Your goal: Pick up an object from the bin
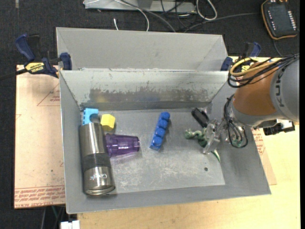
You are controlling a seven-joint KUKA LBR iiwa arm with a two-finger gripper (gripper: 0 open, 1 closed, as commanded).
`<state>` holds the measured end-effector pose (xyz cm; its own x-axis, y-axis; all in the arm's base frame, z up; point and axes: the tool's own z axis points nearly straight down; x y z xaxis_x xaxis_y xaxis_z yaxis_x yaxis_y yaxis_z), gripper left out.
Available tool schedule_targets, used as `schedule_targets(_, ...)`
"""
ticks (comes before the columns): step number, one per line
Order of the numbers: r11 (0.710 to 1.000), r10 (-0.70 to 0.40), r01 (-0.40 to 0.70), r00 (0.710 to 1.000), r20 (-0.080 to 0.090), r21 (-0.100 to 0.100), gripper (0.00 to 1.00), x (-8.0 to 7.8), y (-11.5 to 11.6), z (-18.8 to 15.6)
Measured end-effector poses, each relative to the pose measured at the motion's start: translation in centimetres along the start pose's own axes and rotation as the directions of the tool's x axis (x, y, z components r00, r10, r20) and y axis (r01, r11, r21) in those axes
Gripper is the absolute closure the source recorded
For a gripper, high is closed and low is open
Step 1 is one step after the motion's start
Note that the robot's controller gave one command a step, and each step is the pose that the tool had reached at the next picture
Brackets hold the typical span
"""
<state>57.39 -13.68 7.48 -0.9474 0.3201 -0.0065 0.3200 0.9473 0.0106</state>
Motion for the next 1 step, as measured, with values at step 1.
schedule_targets(1,1.000,-0.001,0.001,1.000,-0.006,0.000,1.00,0.21,0.03,-1.27)
